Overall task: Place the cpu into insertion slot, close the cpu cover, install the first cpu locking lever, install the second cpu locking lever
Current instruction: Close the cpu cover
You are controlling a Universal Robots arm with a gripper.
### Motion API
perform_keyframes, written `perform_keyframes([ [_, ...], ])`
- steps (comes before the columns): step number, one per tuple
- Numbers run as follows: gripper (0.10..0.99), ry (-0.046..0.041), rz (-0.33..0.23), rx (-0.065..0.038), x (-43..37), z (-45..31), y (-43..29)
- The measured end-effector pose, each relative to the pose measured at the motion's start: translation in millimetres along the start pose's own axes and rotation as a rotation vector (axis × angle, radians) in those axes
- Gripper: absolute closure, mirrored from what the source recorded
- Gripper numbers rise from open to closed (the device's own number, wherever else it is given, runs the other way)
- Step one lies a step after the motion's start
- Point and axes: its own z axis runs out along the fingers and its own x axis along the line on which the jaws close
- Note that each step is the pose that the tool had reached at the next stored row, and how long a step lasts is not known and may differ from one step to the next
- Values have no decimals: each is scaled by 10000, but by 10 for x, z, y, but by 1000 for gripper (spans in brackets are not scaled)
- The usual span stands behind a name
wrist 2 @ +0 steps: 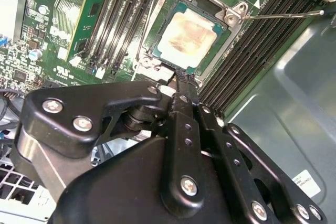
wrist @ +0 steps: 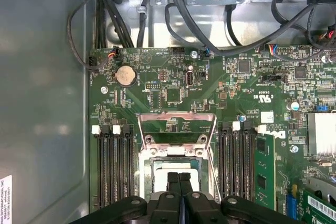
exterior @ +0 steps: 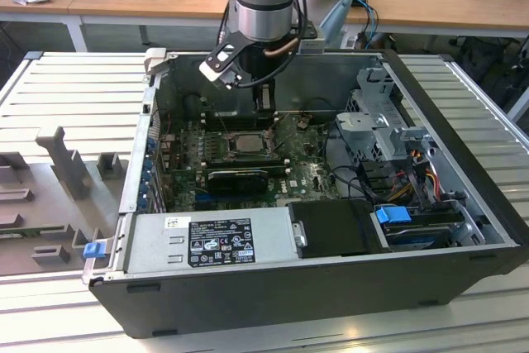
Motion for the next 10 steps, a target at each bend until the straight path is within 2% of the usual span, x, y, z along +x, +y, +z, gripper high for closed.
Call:
perform_keyframes([
  [4, 980, -5, 0, 2, 0, -13, 9],
  [7, 980, 0, -2, 0, 7, -96, 16],
  [10, 980, -6, -1, 2, 11, -111, 59],
])
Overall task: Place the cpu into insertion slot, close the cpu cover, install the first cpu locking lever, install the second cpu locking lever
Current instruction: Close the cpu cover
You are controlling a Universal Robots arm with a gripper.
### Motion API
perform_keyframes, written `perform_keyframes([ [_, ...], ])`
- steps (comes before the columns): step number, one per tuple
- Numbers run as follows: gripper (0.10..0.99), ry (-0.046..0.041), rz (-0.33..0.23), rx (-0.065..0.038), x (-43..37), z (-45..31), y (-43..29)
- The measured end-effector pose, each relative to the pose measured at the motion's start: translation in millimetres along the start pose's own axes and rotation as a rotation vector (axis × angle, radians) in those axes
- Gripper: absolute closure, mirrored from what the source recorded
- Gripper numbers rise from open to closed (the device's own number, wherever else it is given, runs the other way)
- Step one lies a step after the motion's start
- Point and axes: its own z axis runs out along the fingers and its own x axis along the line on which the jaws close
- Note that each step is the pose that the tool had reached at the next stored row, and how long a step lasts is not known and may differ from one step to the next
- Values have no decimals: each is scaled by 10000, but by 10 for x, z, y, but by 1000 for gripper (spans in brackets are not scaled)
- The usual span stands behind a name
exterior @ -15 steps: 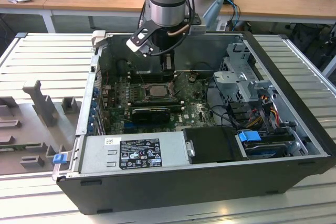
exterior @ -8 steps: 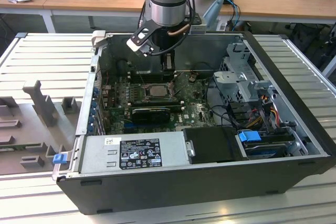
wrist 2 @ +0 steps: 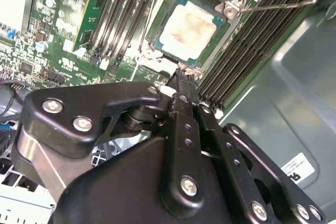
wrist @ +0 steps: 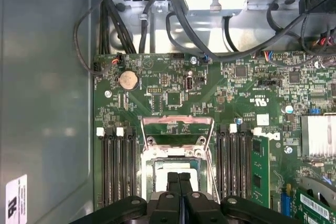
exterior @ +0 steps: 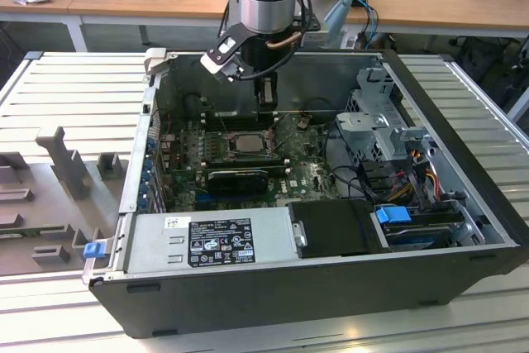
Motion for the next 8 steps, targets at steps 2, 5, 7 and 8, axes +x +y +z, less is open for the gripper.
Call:
perform_keyframes([
  [2, 980, -2, 1, 0, 2, 3, 54],
  [5, 980, -2, -1, 1, 4, 6, 104],
  [7, 980, -2, 0, 2, 5, 7, 136],
  [8, 980, -2, 1, 3, 6, 9, 163],
])
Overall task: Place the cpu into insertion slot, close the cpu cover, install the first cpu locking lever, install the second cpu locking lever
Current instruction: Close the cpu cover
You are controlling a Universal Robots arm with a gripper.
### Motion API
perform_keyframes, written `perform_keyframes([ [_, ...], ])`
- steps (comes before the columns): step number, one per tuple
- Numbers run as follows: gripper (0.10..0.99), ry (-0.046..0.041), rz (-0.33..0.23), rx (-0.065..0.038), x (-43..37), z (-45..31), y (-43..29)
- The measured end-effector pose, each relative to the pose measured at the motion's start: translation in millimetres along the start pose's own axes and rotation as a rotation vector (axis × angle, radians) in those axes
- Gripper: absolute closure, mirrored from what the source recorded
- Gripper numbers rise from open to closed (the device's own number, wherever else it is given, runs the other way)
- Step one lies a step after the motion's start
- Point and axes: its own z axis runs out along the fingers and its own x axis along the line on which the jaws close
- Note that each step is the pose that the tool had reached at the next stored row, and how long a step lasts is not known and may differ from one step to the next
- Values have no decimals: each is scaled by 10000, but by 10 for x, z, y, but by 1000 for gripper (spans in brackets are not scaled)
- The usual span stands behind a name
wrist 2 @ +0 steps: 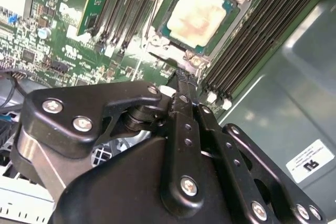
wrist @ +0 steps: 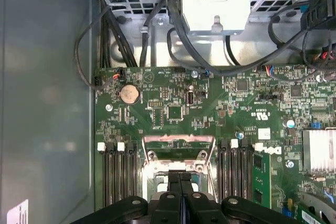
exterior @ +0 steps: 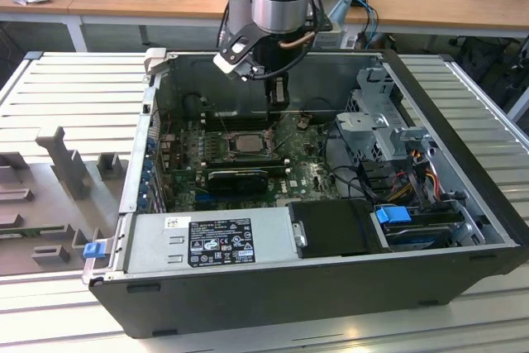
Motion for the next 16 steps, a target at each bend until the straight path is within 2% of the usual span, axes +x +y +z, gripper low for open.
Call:
perform_keyframes([
  [3, 980, 0, -1, 1, 1, 2, 44],
  [10, 980, 2, -1, 2, 5, -25, 83],
  [16, 980, 0, 0, 4, 9, -21, 200],
])
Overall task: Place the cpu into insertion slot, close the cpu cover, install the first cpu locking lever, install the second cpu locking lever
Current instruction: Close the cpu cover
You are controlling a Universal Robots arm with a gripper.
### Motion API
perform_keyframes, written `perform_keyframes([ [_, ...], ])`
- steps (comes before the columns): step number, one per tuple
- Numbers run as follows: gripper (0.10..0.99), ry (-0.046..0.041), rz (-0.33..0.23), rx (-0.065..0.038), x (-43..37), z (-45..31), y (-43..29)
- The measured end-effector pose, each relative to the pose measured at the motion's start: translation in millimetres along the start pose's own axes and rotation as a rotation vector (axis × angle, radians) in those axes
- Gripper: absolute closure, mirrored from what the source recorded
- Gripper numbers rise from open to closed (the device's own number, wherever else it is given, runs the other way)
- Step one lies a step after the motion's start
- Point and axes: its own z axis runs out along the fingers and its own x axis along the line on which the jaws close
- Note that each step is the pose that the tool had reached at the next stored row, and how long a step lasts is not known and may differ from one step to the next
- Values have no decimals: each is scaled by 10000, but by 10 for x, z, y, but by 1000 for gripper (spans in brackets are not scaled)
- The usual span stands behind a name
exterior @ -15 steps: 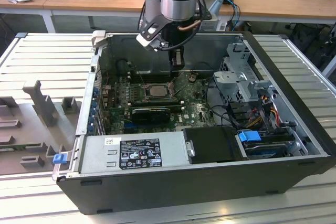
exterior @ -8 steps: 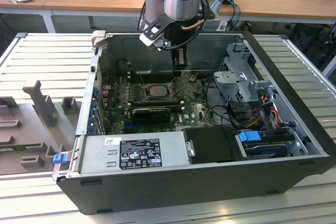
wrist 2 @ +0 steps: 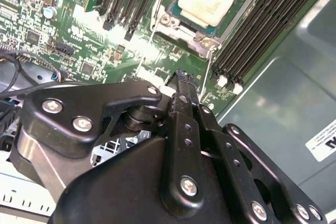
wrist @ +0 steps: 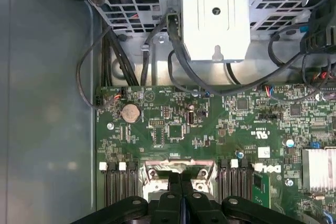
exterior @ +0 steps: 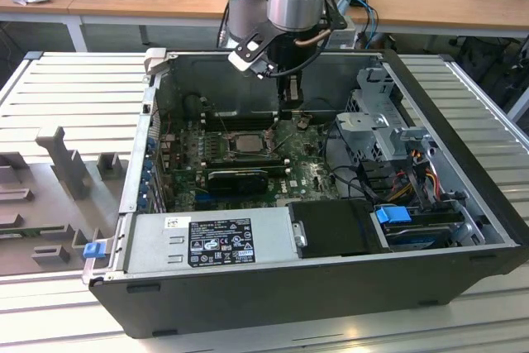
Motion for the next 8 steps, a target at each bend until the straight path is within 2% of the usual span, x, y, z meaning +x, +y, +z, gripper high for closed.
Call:
perform_keyframes([
  [2, 980, 0, 1, 1, 1, 2, 30],
  [8, 980, -1, 0, 17, 7, 11, 197],
])
